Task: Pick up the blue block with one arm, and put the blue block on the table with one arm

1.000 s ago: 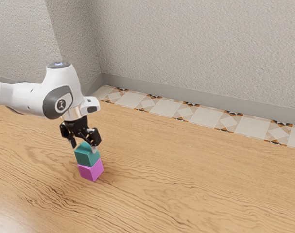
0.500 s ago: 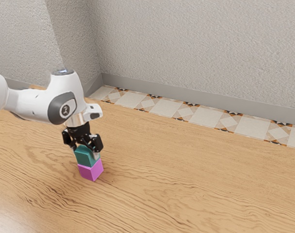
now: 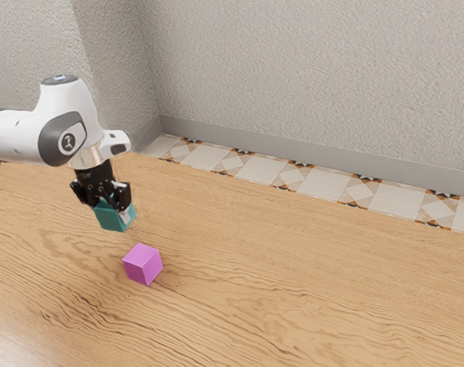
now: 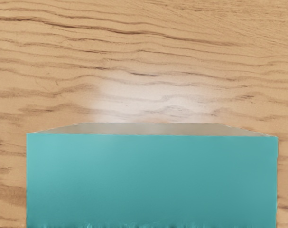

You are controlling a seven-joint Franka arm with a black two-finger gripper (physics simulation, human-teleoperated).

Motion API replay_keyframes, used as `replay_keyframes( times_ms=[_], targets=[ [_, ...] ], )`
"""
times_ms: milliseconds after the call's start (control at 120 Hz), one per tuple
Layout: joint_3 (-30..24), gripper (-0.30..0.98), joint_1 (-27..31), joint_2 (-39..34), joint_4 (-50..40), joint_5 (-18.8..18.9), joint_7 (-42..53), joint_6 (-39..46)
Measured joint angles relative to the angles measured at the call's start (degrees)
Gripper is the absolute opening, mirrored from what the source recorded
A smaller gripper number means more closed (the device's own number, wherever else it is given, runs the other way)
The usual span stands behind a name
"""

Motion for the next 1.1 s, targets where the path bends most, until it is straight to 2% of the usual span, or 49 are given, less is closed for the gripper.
replay_keyframes(
  times_ms=[142, 283, 350, 550, 642, 750, 842, 942, 983, 1033, 1100],
  targets=[
    [3.57, 0.31, 6.78, 7.05, 2.59, -0.46, 1.92, -0.76],
    [3.93, 0.31, 3.46, 12.31, 2.71, -1.81, 3.74, 1.41],
    [3.98, 0.40, 3.40, 12.92, 2.57, -2.88, 4.66, 2.21],
    [4.02, 0.56, 4.61, 13.10, 2.28, -5.71, 7.76, 3.18],
    [3.81, 0.60, 4.61, 11.34, 2.38, -6.18, 8.85, 2.87],
    [2.12, 0.64, 4.56, 0.61, 3.31, -5.71, 9.77, -0.91],
    [-5.24, 0.65, 7.70, -3.71, 15.79, -1.73, 9.25, -9.44],
    [-10.47, 0.67, 2.77, -4.33, 24.97, 1.93, 8.61, -16.85],
    [-10.55, 0.67, 1.29, -4.29, 26.09, 2.59, 8.35, -18.95],
    [-8.14, 0.67, -0.92, -3.79, 26.54, 2.13, 8.08, -20.33],
    [-6.35, 0.68, -1.02, -3.03, 26.63, 1.41, 7.75, -21.14]
  ],
)
